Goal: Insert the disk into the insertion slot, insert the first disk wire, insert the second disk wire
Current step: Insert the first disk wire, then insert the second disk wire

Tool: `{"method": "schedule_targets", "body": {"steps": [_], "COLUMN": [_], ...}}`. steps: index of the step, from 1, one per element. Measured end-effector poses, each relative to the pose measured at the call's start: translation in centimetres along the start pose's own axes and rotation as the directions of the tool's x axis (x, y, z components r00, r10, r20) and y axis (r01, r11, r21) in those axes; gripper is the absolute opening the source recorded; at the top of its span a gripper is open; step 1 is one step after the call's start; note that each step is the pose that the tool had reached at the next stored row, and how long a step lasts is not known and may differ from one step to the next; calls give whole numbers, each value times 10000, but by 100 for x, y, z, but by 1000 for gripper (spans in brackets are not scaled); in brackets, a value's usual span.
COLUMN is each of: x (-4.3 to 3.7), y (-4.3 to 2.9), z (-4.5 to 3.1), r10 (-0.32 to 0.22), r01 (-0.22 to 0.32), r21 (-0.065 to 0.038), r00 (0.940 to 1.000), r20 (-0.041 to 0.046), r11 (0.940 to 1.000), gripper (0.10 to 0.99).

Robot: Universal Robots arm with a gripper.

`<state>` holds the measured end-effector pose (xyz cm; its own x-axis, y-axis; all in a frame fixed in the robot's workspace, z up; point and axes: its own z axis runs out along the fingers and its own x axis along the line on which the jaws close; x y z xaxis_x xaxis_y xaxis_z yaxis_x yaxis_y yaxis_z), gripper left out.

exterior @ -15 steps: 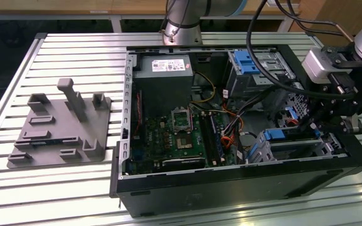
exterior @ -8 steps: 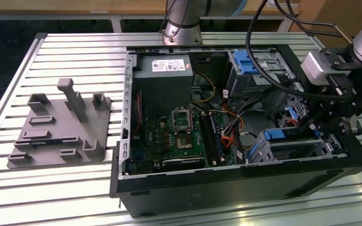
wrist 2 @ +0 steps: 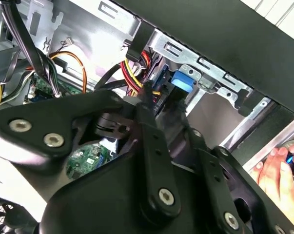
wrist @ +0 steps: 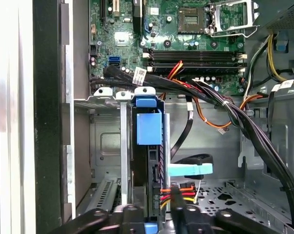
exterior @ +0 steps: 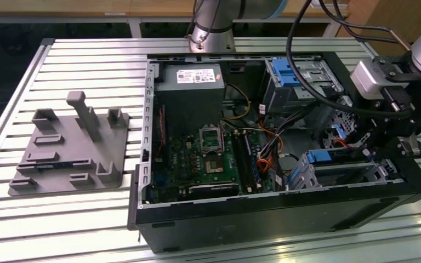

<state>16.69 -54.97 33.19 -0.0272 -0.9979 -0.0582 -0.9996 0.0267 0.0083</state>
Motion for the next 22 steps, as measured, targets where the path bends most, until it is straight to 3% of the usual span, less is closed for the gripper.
{"method": "schedule_targets", "body": {"steps": [1, 8, 22], "x": [-1, -22, -27], "y": [0, 3, 3], "z": [-24, -308, -321], "r10": [1, 1, 5], "r01": [-1, -1, -5], "r21": [0, 0, 0], "r00": [10000, 10000, 10000], "r20": [1, -5, -14], "r11": [10000, 10000, 10000], "gripper": [361, 361, 361]}}
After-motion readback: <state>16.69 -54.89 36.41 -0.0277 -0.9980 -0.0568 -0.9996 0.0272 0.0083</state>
